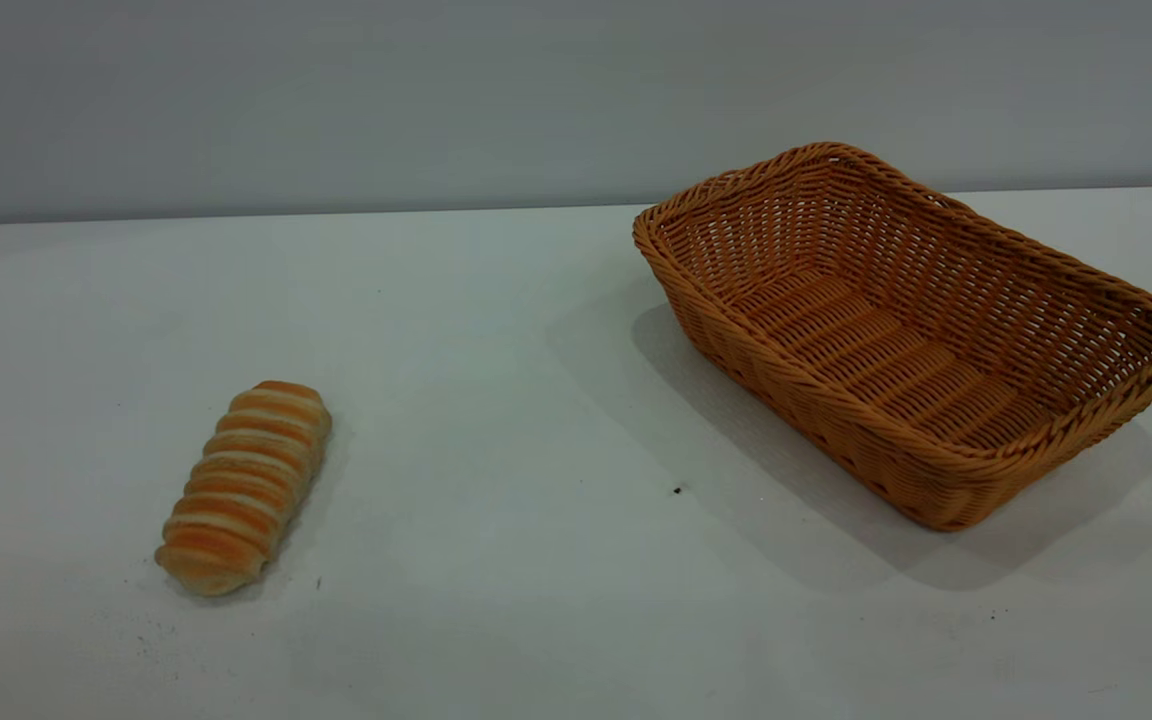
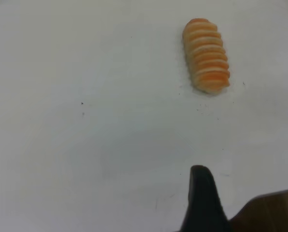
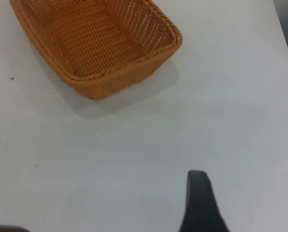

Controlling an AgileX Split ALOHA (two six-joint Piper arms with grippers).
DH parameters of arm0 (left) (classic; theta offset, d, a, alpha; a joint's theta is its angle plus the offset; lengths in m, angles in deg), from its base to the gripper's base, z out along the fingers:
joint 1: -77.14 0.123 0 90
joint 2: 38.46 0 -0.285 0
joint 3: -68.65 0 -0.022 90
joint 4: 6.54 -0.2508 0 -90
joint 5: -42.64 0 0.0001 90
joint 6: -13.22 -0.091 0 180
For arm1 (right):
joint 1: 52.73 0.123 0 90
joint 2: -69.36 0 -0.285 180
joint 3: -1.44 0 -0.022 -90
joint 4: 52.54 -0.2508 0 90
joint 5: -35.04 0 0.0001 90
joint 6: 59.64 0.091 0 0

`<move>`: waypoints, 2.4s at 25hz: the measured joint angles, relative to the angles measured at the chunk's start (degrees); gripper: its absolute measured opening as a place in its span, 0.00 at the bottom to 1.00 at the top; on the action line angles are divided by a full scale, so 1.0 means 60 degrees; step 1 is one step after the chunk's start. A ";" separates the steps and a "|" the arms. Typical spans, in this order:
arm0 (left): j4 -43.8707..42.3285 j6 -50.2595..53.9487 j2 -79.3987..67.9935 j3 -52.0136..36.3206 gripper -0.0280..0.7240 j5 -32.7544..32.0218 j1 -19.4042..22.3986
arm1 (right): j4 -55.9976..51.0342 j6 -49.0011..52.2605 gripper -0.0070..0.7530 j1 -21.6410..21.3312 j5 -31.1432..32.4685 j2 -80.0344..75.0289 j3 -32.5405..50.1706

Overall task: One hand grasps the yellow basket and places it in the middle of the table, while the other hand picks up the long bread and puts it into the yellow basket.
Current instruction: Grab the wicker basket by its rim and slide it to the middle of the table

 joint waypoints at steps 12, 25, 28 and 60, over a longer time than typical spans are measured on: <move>0.0000 0.0000 0.0000 0.0000 0.76 0.0000 0.0000 | 0.0000 0.0000 0.71 0.0000 0.0000 0.0000 0.0000; 0.0000 0.0000 0.0000 0.0000 0.76 0.0000 0.0000 | 0.0000 0.0000 0.71 0.0027 0.0000 0.0000 0.0000; 0.0000 0.0000 0.0000 0.0000 0.76 0.0000 0.0000 | -0.0008 0.0000 0.71 0.0177 0.0000 0.0000 0.0000; -0.0877 0.2633 -0.5638 0.0064 0.66 0.3554 -0.1169 | -0.0826 0.1959 0.71 0.0657 -0.3152 -0.4826 -0.0683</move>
